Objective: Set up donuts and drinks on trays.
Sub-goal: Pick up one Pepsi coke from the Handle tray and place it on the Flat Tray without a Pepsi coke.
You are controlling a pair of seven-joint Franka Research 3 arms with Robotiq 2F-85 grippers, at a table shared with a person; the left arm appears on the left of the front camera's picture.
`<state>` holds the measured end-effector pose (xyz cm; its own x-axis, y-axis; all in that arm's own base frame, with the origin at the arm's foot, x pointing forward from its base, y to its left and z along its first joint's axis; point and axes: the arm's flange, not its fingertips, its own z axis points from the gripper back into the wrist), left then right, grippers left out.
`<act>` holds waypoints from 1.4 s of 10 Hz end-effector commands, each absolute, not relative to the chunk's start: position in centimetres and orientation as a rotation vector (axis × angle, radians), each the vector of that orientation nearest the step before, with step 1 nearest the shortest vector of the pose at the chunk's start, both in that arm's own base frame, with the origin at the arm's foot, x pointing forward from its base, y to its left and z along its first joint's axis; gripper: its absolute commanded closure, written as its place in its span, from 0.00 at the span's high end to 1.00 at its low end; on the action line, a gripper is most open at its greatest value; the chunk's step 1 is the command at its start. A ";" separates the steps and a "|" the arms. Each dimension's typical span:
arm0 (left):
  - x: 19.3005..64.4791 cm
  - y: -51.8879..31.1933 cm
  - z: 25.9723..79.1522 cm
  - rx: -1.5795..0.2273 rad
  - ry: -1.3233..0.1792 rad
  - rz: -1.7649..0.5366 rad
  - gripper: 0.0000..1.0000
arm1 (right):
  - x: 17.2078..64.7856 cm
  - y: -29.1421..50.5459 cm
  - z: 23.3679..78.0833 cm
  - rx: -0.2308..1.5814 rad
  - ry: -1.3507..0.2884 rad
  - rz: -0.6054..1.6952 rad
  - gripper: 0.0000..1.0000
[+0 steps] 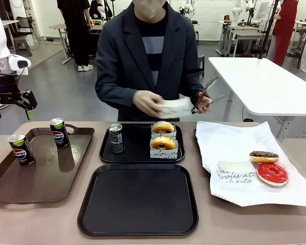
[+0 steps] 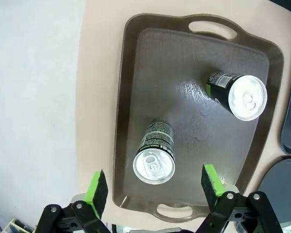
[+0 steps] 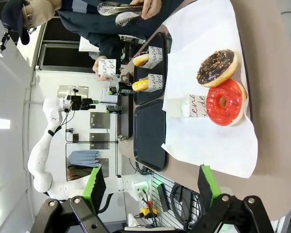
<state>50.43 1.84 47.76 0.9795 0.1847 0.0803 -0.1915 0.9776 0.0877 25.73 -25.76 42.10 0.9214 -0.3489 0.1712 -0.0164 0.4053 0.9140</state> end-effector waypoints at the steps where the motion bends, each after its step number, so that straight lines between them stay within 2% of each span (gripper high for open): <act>1: 50.3 1.4 47.9 0.100 -0.110 0.128 1.00 | 25.7 -25.9 42.1 1.153 -0.382 -0.205 1.00; 2: 50.4 1.8 47.8 0.095 -0.072 0.190 1.00 | 25.7 -25.9 42.1 1.153 -0.382 -0.205 1.00; 7: 50.4 1.8 47.8 0.095 -0.072 0.190 1.00 | 25.7 -25.9 42.1 1.153 -0.382 -0.205 1.00; 11: 49.2 3.7 47.0 -0.025 -0.071 0.085 1.00 | 25.7 -25.9 42.1 1.153 -0.382 -0.205 1.00; 14: 48.2 4.9 45.4 -0.032 -0.086 0.044 1.00 | 25.7 -25.9 42.1 1.153 -0.382 -0.205 1.00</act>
<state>48.94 4.54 45.92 0.9961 0.0688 0.0560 -0.0677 0.9975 -0.0215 25.73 -25.76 42.10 0.9214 -0.3489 0.1712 -0.0164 0.4053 0.9140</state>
